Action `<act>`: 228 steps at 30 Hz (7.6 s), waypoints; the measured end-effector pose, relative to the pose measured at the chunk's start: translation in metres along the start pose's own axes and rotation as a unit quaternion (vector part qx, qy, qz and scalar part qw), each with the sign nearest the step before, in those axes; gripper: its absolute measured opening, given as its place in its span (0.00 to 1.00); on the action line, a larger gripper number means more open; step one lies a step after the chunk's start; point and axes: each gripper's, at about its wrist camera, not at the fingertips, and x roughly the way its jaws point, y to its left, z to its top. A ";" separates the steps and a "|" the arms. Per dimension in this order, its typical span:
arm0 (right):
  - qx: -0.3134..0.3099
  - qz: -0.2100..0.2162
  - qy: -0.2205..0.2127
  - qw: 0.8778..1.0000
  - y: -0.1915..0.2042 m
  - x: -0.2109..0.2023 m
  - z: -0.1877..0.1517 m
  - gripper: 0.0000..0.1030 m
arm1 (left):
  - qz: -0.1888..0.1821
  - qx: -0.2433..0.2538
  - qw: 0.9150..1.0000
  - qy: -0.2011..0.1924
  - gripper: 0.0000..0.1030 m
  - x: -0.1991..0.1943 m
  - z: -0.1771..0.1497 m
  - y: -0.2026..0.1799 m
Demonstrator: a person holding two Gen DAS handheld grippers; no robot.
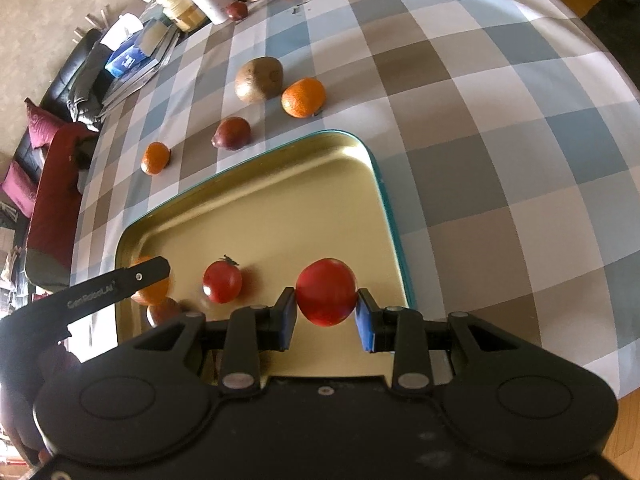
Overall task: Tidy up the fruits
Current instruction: 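Release the orange with the left tool while the right tool releases the tomato, then move both tools away from the tray toward the remaining fruits, then grasp another kiwi with the left tool, then grasp an orange with the right tool while the left tool holds the kiwi, then carry the kiwi and orange over the gold tray with both tools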
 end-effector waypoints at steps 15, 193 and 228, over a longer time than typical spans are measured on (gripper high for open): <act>-0.034 0.036 0.002 0.999 0.010 -0.005 -0.007 0.34 | 0.005 0.009 1.000 -0.006 0.49 -0.002 -0.005 -0.003; 0.004 -0.062 -0.074 0.995 0.052 0.110 0.152 0.41 | 0.093 -0.021 0.995 -0.038 0.58 0.075 0.082 0.084; -0.117 -0.137 -0.162 0.970 0.080 0.119 0.107 0.37 | 0.069 -0.023 0.994 -0.077 0.59 0.088 0.078 0.091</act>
